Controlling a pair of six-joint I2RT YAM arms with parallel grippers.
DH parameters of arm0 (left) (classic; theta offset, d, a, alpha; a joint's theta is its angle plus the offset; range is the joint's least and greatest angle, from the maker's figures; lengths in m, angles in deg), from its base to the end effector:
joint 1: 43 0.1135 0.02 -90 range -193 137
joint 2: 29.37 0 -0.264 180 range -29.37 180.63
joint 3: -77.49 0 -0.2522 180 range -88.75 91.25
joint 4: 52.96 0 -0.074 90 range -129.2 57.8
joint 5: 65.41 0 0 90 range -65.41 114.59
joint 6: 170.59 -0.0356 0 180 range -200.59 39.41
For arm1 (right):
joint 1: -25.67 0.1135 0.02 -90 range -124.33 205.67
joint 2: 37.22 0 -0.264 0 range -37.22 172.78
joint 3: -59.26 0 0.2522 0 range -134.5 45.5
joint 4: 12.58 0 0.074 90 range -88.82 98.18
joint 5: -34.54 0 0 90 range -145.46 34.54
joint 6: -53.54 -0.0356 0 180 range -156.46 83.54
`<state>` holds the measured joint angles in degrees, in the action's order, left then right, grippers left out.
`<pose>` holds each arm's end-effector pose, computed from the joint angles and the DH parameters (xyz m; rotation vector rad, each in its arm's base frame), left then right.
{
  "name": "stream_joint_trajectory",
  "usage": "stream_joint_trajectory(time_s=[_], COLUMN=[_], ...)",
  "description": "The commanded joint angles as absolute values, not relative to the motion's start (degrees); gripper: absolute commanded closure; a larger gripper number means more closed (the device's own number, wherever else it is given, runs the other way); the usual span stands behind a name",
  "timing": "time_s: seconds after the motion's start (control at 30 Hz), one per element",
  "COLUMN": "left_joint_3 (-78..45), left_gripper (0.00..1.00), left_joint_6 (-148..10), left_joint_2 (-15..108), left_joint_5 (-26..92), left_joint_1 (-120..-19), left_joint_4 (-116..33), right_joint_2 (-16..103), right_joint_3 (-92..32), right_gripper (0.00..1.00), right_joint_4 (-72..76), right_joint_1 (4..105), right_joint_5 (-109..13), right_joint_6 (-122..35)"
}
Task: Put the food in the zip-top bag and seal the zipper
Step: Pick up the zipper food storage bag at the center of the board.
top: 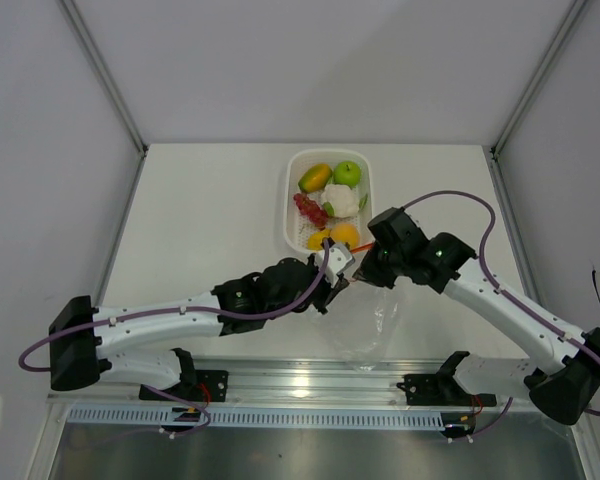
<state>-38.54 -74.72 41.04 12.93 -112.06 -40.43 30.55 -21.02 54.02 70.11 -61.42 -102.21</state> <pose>0.1086 -0.2636 0.2985 0.9009 1.7360 -0.6887 0.1672 0.1588 0.3239 0.5303 2.5785 0.6211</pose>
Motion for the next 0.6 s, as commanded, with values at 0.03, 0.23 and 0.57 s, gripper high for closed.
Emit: stream_joint_trajectory(time_s=[0.03, 0.23, 0.57], left_joint_3=[-38.8, -41.7, -34.8], left_gripper=[0.86, 0.24, 0.01], left_joint_6=[-75.4, -73.2, -65.2], left_joint_2=[37.8, 33.7, 29.0], left_joint_5=[18.2, 20.1, 23.0], left_joint_1=[-112.3, -112.3, -102.3], left_joint_4=[-42.8, -43.3, -31.2], right_joint_2=[30.6, 28.8, 21.8], right_joint_3=[-24.0, -23.7, -24.0], right_gripper=[1.00, 1.00, 1.00], right_joint_4=[54.2, 52.7, 53.3], right_joint_1=[69.3, 68.3, 67.3], right_joint_5=[-63.1, -63.6, -59.5], right_joint_6=[-99.8, -92.1, -73.1])
